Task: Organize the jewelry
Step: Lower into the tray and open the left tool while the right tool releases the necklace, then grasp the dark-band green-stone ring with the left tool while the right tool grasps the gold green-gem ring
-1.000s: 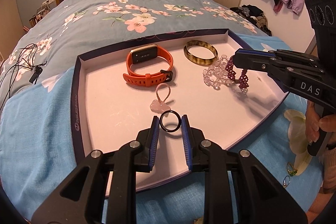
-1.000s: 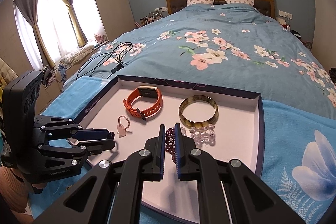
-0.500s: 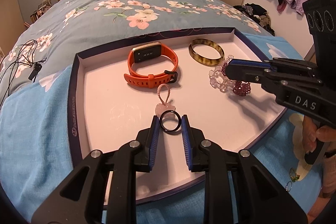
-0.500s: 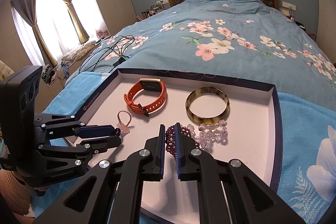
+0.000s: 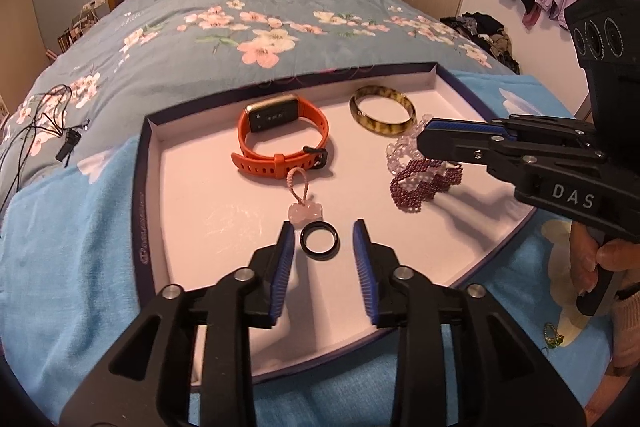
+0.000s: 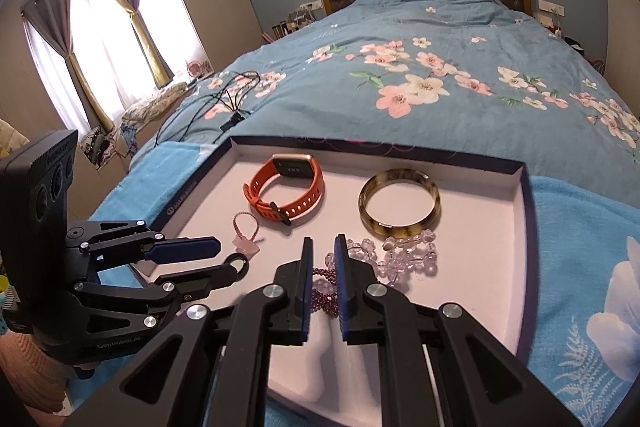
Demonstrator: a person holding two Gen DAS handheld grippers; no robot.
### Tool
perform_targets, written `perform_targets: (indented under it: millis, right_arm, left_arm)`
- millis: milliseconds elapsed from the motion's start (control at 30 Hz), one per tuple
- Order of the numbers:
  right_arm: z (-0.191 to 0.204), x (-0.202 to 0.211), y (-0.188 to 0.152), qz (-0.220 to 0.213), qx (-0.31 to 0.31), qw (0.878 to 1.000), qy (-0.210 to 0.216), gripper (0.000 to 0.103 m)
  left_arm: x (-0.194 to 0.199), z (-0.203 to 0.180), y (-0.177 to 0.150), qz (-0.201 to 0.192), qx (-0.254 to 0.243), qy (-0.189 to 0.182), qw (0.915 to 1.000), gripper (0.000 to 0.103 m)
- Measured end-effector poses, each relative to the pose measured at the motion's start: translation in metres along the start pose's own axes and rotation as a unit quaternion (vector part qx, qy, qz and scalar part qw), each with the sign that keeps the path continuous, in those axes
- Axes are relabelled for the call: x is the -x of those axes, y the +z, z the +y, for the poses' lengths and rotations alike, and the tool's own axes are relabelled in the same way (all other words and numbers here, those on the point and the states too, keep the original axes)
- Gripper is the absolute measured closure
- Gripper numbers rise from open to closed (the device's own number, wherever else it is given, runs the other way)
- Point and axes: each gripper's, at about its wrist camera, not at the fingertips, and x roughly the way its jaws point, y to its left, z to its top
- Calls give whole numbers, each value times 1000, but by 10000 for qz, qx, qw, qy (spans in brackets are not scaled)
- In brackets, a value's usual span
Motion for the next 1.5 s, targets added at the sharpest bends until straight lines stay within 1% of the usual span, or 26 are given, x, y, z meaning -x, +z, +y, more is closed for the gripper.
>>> perform_targets:
  millis: [33,100,167,267,367,500,600,733,800,900,1033,1100,1167,1233,1367,1500]
  right_arm:
    - [0,6,0,-55,-21,10000,28,83]
    - [0,17,-1,-147,-11,9999,54,78]
    - [2,30,-6,-215,37,9997,122,77]
    - [7,48,-16,-247,180,9994,158,74]
    - [15,63,-30,-210,393,9989,162,73]
    - [24,76,-48,-138,631,9978,117,73]
    - [27,83,-66,-29,711,9974,94,73]
    - [27,88,-91,147,697,9974,50,73]
    - [25,90,-105,257,615,9978,69,73]
    - [24,93,-120,346,552,9979,29,73]
    - [23,98,-135,412,460,9981,52,73]
    - [25,101,-140,433,482,9979,55,73]
    - [27,102,-145,448,497,9978,33,73]
    - [26,100,-149,494,389,9980,43,73]
    - [27,99,-151,460,366,9983,-24,75]
    - [29,97,-151,418,392,9982,-155,81]
  left_arm:
    - [5,-1,0,-56,-9,13,10000,67]
    - [15,-2,-2,-167,-28,15,9999,64]
    - [29,-2,-6,-310,-34,20,9995,59]
    - [50,-3,-13,-507,-61,-14,9987,58]
    - [68,-4,-27,-636,-112,-67,9979,56]
    - [85,-6,-50,-660,-124,-54,9977,55]
    - [93,-8,-66,-630,-113,-112,9979,55]
    - [96,-17,-85,-565,-186,-171,9981,54]
    - [99,-22,-93,-550,-225,-259,9979,54]
    - [98,-30,-101,-506,-258,-401,9976,54]
    - [95,-50,-107,-424,-459,-562,9965,54]
    - [93,-59,-109,-386,-558,-659,9955,54]
    - [88,-69,-110,-276,-650,-668,9953,54]
    - [82,-77,-110,-210,-730,-707,9946,54]
    - [71,-87,-108,-70,-759,-759,9942,56]
    - [59,-90,-105,72,-655,-832,9944,60]
